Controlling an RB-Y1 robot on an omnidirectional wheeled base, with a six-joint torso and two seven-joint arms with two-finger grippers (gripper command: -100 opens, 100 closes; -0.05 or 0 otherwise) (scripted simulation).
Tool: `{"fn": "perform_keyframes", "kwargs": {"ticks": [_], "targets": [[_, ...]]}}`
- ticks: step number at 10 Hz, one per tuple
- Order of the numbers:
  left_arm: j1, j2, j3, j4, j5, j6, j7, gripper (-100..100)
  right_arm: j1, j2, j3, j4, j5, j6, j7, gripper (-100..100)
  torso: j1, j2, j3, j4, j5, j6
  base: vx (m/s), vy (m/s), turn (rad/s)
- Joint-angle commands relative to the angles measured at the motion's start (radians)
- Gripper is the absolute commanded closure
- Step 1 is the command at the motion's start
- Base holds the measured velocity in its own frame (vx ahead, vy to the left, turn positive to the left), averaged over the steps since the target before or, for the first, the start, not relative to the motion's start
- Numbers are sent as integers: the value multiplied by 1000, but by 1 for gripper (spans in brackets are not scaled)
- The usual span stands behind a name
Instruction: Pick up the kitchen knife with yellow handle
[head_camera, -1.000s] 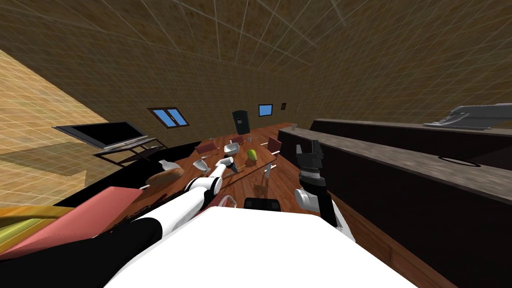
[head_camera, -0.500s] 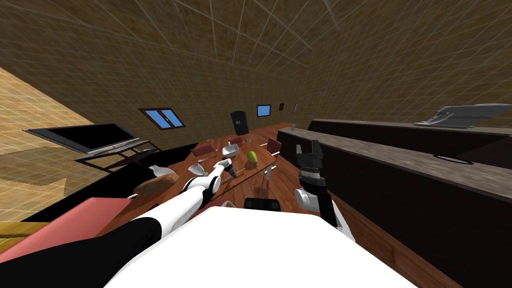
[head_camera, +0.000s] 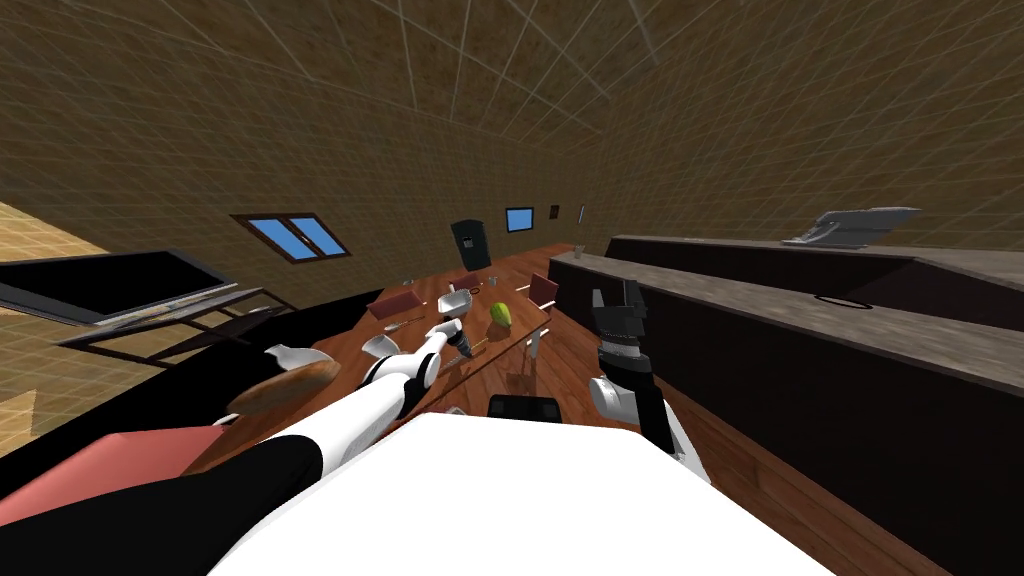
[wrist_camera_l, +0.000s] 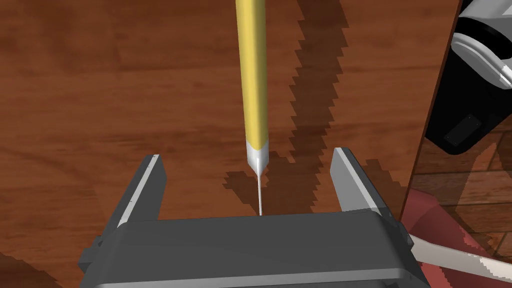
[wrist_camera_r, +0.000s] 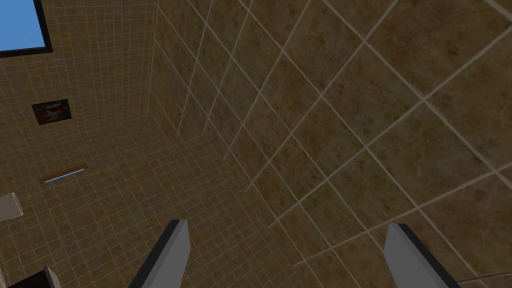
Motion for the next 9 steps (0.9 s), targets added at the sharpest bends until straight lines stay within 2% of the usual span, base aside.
{"fn": "perform_keyframes", "kwargs": {"ticks": [1, 4, 5, 6, 9], "targets": [[-5, -3, 6, 32, -5, -33, 29, -100, 0, 0, 0, 0, 0, 0, 0, 0, 0, 0, 0, 0, 0, 0, -79, 126, -251], [1, -9, 18, 61, -15, -76, 80, -100, 0, 0, 0, 0, 0, 0, 0, 0, 1, 0, 0, 0, 0, 0, -59, 97, -209], [-2, -7, 16, 57, -13, -65, 69, -100, 0, 0, 0, 0, 0, 0, 0, 0, 1, 0, 0, 0, 0, -1, -33, 42, -42], [-3, -7, 16, 60, -14, -70, 72, 100, 0, 0, 0, 0, 0, 0, 0, 0, -1, -1, -1, 0, 0, -1, -6, 8, 7], [-3, -7, 16, 60, -13, -69, 72, 100, 0, 0, 0, 0, 0, 0, 0, 0, -4, -6, -3, -1, 0, -1, -2, 1, 1]]}}
